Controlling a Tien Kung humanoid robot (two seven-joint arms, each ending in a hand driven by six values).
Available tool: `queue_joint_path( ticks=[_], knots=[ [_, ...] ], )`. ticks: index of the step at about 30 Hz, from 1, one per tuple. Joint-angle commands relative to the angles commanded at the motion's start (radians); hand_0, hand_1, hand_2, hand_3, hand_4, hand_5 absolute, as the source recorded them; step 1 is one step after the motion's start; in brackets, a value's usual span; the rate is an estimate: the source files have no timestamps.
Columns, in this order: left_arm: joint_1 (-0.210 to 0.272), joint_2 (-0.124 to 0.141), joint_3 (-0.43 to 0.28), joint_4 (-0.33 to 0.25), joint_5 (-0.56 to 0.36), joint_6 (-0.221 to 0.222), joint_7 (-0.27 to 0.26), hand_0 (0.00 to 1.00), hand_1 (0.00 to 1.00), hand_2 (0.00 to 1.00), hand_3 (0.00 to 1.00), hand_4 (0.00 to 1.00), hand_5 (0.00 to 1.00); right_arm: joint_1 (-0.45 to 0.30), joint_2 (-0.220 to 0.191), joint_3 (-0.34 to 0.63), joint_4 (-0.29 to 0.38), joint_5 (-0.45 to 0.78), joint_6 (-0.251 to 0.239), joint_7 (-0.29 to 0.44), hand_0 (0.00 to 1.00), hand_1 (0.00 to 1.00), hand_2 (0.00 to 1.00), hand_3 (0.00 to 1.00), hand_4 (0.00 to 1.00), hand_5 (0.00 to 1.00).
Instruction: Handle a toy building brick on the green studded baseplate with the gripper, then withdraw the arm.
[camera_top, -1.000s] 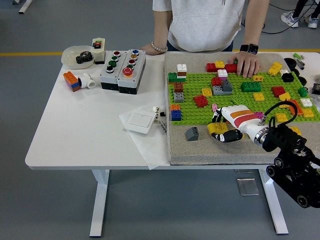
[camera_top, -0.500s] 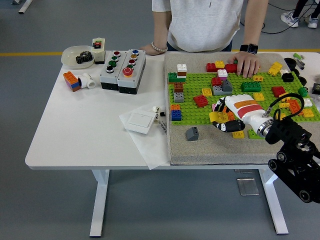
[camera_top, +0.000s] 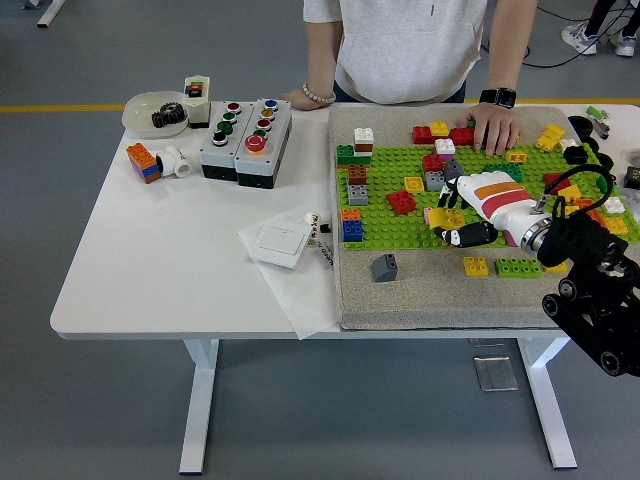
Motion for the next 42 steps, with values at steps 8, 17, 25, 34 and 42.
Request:
queue_joint_path(
  ticks=[8, 17, 25, 34, 42],
  knots=[
    [-0.001, -0.001, 0.000, 0.000, 0.000, 0.001, 0.000, 0.784, 0.799, 0.783, 0.621, 0.647, 0.650, 0.023, 0.023, -0.041, -0.067, 0.009, -0.001, 0.013, 0.424, 0.473, 0.528, 0.503, 0.734, 0.293],
    [-0.002, -0.003, -0.002, -0.002, 0.005, -0.002, 0.002, 0.785, 0.799, 0.784, 0.621, 0.647, 0.650, 0.043, 0.044, -0.072, -0.136, -0.016, -0.027, 0.034, 0.423, 0.474, 0.529, 0.504, 0.737, 0.296],
    [0.001, -0.004, -0.004, -0.003, 0.010, -0.003, 0.004, 0.785, 0.800, 0.782, 0.621, 0.647, 0.650, 0.045, 0.052, -0.084, -0.162, -0.035, -0.029, 0.039, 0.422, 0.477, 0.531, 0.505, 0.749, 0.300],
    [0.002, -0.005, -0.011, -0.004, 0.023, -0.004, 0.008, 0.786, 0.802, 0.783, 0.621, 0.648, 0.650, 0.047, 0.055, -0.084, -0.183, -0.035, -0.028, 0.045, 0.427, 0.478, 0.535, 0.506, 0.755, 0.305],
    [-0.002, -0.005, -0.010, -0.005, 0.024, -0.005, 0.008, 0.786, 0.804, 0.783, 0.621, 0.649, 0.652, 0.052, 0.055, -0.076, -0.194, -0.025, -0.029, 0.051, 0.437, 0.484, 0.538, 0.507, 0.760, 0.308]
  ],
)
